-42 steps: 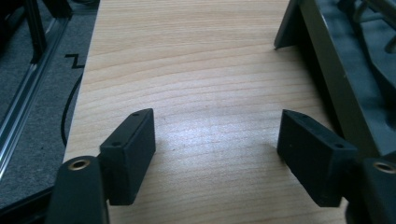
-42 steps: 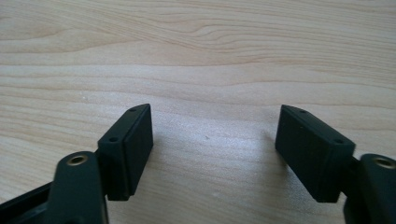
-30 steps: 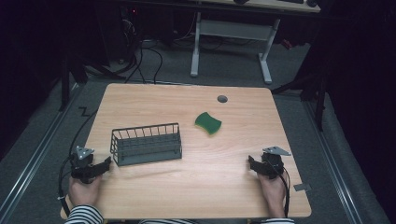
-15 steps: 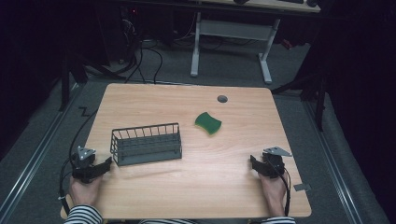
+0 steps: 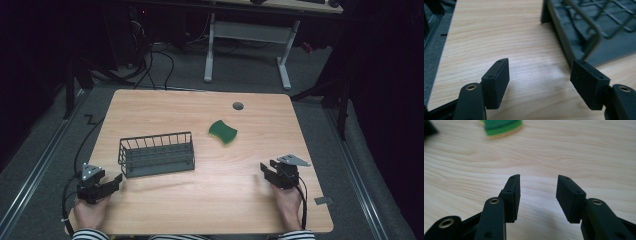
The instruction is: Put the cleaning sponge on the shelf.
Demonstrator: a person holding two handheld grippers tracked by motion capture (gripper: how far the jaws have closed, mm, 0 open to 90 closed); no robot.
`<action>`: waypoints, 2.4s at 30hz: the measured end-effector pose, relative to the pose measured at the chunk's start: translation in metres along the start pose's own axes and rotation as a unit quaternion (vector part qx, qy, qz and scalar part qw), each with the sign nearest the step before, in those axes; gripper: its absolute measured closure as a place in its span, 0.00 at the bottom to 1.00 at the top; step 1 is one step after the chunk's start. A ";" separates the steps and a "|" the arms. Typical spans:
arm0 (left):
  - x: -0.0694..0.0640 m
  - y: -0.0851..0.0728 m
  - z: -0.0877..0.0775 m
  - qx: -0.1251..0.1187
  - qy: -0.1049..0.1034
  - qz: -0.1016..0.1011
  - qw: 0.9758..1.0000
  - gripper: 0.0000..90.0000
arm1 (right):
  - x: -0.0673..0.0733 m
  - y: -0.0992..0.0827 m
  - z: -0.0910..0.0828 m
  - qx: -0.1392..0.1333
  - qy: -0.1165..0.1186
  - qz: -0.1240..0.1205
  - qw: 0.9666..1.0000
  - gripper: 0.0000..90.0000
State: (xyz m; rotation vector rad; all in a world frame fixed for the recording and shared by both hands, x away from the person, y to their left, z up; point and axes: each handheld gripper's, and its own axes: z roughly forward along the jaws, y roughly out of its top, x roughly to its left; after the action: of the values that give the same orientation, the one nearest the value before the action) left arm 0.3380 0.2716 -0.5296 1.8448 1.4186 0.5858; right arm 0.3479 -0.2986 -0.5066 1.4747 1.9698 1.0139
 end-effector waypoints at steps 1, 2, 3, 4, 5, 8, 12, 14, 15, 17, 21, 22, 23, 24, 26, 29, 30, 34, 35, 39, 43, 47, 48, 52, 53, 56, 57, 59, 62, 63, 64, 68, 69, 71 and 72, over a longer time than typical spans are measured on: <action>-0.002 0.000 -0.002 -0.001 -0.002 0.003 1.000 0.37 | 0.005 0.003 0.001 -0.001 0.010 -0.004 1.000 0.64; -0.004 0.001 -0.003 -0.001 -0.005 0.008 1.000 0.37 | 0.009 0.005 0.002 -0.003 0.019 -0.009 1.000 0.64; -0.007 0.002 -0.006 -0.004 -0.008 0.011 1.000 0.38 | 0.019 0.012 0.005 -0.001 0.038 -0.021 0.999 0.66; -0.007 0.002 -0.006 -0.004 -0.008 0.011 1.000 0.39 | 0.019 0.012 0.005 -0.001 0.038 -0.021 0.999 0.66; -0.008 0.003 -0.007 -0.005 -0.010 0.013 1.000 0.39 | 0.024 0.015 0.007 0.000 0.049 -0.025 0.998 0.66; -0.012 0.004 -0.008 -0.006 -0.016 0.014 1.000 0.41 | 0.042 0.026 0.016 0.007 0.082 -0.043 0.996 0.67; -0.017 0.005 -0.006 0.000 -0.021 0.016 1.000 0.44 | 0.056 0.033 0.022 0.010 0.102 -0.056 0.993 0.68; -0.017 0.006 -0.004 0.002 -0.020 0.016 1.000 0.45 | 0.066 0.037 0.027 0.013 0.114 -0.065 0.991 0.68; -0.017 0.006 -0.003 0.002 -0.021 0.015 1.000 0.46 | 0.070 0.039 0.029 0.015 0.122 -0.064 0.990 0.68; -0.019 0.007 -0.002 0.001 -0.025 0.014 1.000 0.48 | 0.079 0.042 0.034 0.017 0.133 -0.073 0.988 0.68; -0.023 0.009 0.004 0.006 -0.035 0.014 0.999 0.55 | 0.103 0.049 0.048 0.029 0.163 -0.091 0.982 0.71; -0.023 0.009 0.004 0.006 -0.035 0.014 0.999 0.56 | 0.109 0.050 0.051 0.033 0.168 -0.095 0.981 0.71; -0.023 0.010 0.005 0.008 -0.039 0.015 0.999 0.58 | 0.114 0.051 0.054 0.037 0.174 -0.100 0.979 0.72; -0.023 0.010 0.005 0.008 -0.039 0.015 0.999 0.59 | 0.114 0.051 0.054 0.037 0.174 -0.100 0.979 0.72; -0.024 0.011 0.007 0.009 -0.036 0.011 0.999 0.61 | 0.125 0.053 0.060 0.044 0.186 -0.106 0.976 0.72; -0.025 0.012 0.008 0.009 -0.042 0.007 0.999 0.65 | 0.142 0.054 0.069 0.050 0.202 -0.118 0.971 0.72; -0.025 0.012 0.008 0.009 -0.042 0.007 0.999 0.66 | 0.145 0.054 0.071 0.051 0.204 -0.119 0.970 0.72; -0.026 0.014 0.011 0.015 -0.046 0.013 0.999 0.70 | 0.152 0.054 0.077 0.054 0.210 -0.121 0.969 0.74; -0.026 0.014 0.011 0.015 -0.047 0.012 0.999 0.70 | 0.154 0.054 0.079 0.056 0.211 -0.121 0.968 0.75; -0.027 0.015 0.012 0.012 -0.046 0.011 0.999 0.75 | 0.160 0.055 0.088 0.064 0.217 -0.123 0.966 0.80; -0.026 0.015 0.011 0.013 -0.045 0.013 0.999 0.80 | 0.163 0.058 0.091 0.065 0.218 -0.124 0.966 0.86; -0.024 0.016 0.010 0.013 -0.045 0.014 0.999 0.84 | 0.165 0.059 0.093 0.070 0.212 -0.127 0.966 0.93; -0.024 0.016 0.010 0.012 -0.045 0.014 0.999 0.84 | 0.165 0.059 0.093 0.070 0.212 -0.127 0.966 0.93; -0.026 0.018 0.010 0.013 -0.049 0.019 0.999 0.92 | 0.162 0.059 0.091 0.070 0.205 -0.137 0.967 0.95; -0.026 0.018 0.010 0.013 -0.049 0.019 0.999 0.93 | 0.161 0.058 0.090 0.069 0.205 -0.138 0.967 0.95; -0.031 0.021 0.012 0.016 -0.057 0.033 0.998 0.94 | 0.156 0.056 0.088 0.069 0.205 -0.131 0.967 0.95; -0.033 0.022 0.013 0.015 -0.058 0.034 0.998 0.95 | 0.155 0.056 0.086 0.070 0.203 -0.131 0.968 0.95; -0.036 0.023 0.014 0.017 -0.064 0.035 0.997 0.95 | 0.151 0.054 0.083 0.070 0.200 -0.132 0.968 0.95; -0.041 0.025 0.016 0.020 -0.067 0.042 0.997 0.95 | 0.144 0.052 0.078 0.072 0.197 -0.129 0.969 0.95; -0.047 0.027 0.018 0.025 -0.071 0.054 0.996 0.95 | 0.142 0.051 0.077 0.072 0.194 -0.130 0.970 0.95; -0.050 0.028 0.020 0.025 -0.073 0.057 0.995 0.95 | 0.139 0.050 0.075 0.071 0.192 -0.130 0.970 0.95; -0.059 0.032 0.024 0.028 -0.081 0.066 0.994 0.95 | 0.129 0.046 0.070 0.072 0.191 -0.118 0.972 0.95; -0.062 0.033 0.025 0.028 -0.084 0.066 0.994 0.95 | 0.125 0.045 0.068 0.071 0.189 -0.118 0.972 0.95; -0.070 0.035 0.029 0.029 -0.092 0.067 0.993 0.95 | 0.116 0.042 0.062 0.073 0.184 -0.115 0.973 0.95; -0.074 0.036 0.030 0.030 -0.093 0.071 0.993 0.95 | 0.114 0.041 0.060 0.072 0.182 -0.114 0.974 0.95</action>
State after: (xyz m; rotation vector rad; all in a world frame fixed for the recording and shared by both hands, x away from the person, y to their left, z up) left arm 0.3609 0.1886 -0.5154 2.0049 1.2013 0.4299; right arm 0.3818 -0.1680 -0.5048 1.1569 2.4523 1.1184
